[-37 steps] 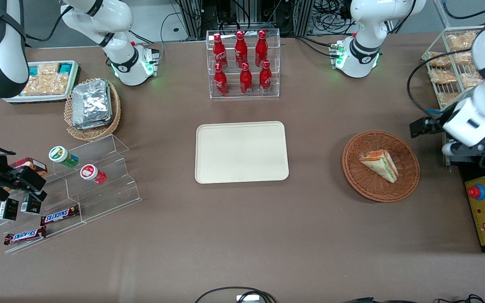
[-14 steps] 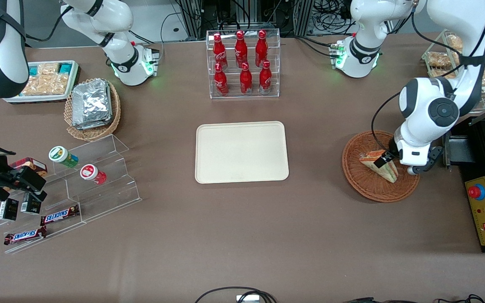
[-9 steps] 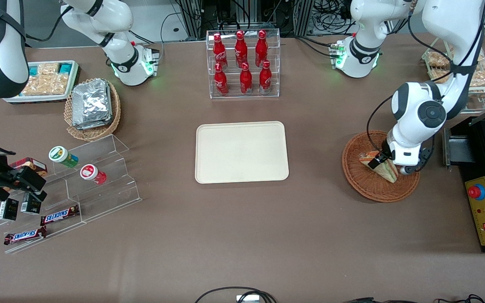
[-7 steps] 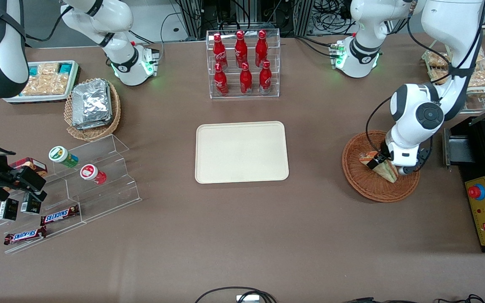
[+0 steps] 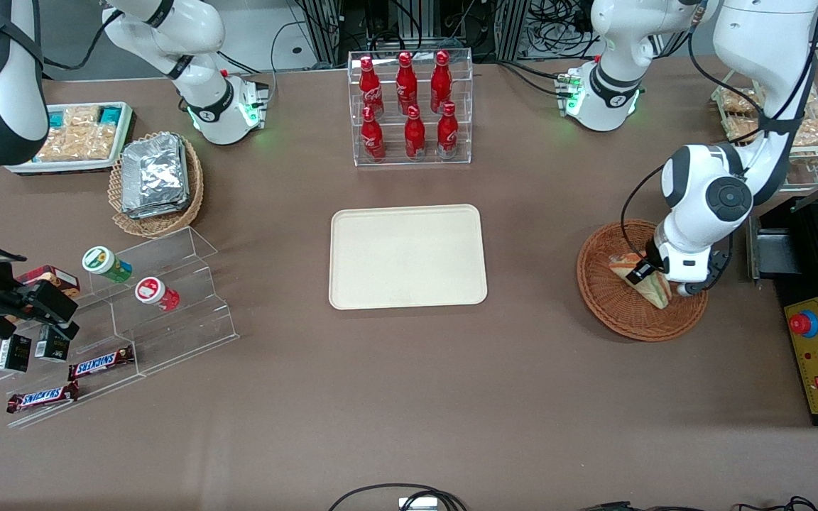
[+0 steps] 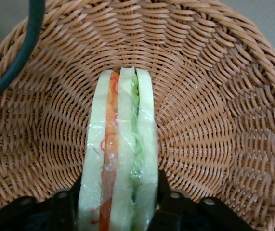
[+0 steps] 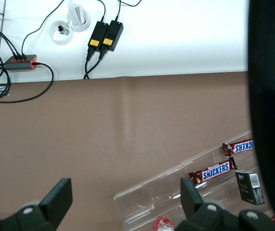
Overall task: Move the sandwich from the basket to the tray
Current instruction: 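Lower the open left gripper around the sandwich and close it, then lift the sandwich out of the basket with the left gripper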
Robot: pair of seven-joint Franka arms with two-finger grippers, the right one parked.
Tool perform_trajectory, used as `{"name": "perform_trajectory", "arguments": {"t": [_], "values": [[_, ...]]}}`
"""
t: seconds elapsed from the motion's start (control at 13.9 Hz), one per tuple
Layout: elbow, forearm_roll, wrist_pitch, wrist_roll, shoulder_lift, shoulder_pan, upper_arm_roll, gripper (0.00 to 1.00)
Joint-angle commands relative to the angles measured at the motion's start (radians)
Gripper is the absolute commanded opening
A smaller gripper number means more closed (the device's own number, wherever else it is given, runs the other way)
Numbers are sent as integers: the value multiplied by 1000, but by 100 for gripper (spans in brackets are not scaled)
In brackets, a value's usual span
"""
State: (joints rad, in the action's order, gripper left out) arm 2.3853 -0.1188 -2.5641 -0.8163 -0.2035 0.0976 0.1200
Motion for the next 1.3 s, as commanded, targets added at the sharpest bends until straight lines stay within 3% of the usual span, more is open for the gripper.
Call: {"name": "perform_trajectory", "arguments": {"t": [0.0, 0.22, 0.58, 0.94, 1.22], "values": [[6, -24, -19, -21, 4, -1, -6, 0], [2, -24, 1, -26, 28, -2, -6, 0], [-67, -35, 214, -7, 124, -16, 9, 0], [-248, -36, 438, -18, 127, -22, 143, 0], [-297, -32, 452, -23, 113, -22, 280, 0]]}}
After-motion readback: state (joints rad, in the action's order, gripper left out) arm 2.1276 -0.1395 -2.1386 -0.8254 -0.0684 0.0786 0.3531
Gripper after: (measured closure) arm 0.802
